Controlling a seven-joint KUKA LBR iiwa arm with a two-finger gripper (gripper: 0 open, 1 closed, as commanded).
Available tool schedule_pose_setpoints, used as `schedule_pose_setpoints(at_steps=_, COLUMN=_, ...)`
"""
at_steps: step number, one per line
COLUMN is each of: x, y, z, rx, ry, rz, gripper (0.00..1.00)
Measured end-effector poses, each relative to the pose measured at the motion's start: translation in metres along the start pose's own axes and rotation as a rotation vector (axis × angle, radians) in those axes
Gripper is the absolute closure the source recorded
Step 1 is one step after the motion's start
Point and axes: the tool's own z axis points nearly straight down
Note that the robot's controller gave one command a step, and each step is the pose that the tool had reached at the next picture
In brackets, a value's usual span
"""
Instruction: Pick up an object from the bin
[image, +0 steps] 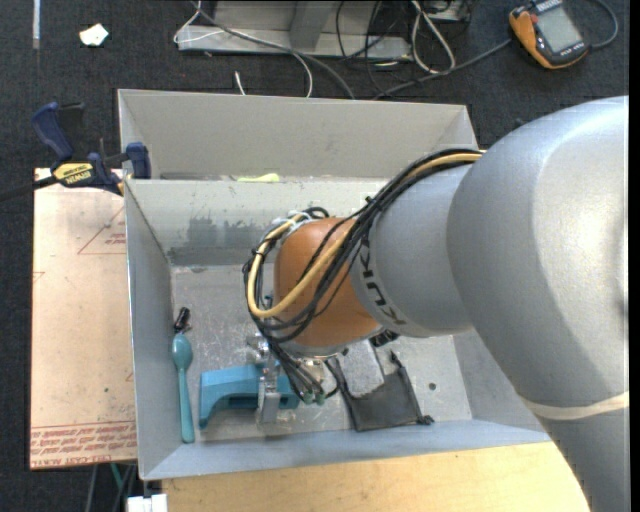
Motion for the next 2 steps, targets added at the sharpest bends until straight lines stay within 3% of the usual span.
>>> schedule_pose_setpoints(at_steps=1, x=0.0, y=0.0, z=0.0, rx=0.0, ry=0.0, rz=0.0, gripper=1.0)
schedule_pose_setpoints(at_steps=2, x=0.005, y=-0.005, z=-0.059, rx=0.003, ry=0.011, rz=-0.027, gripper=1.0)
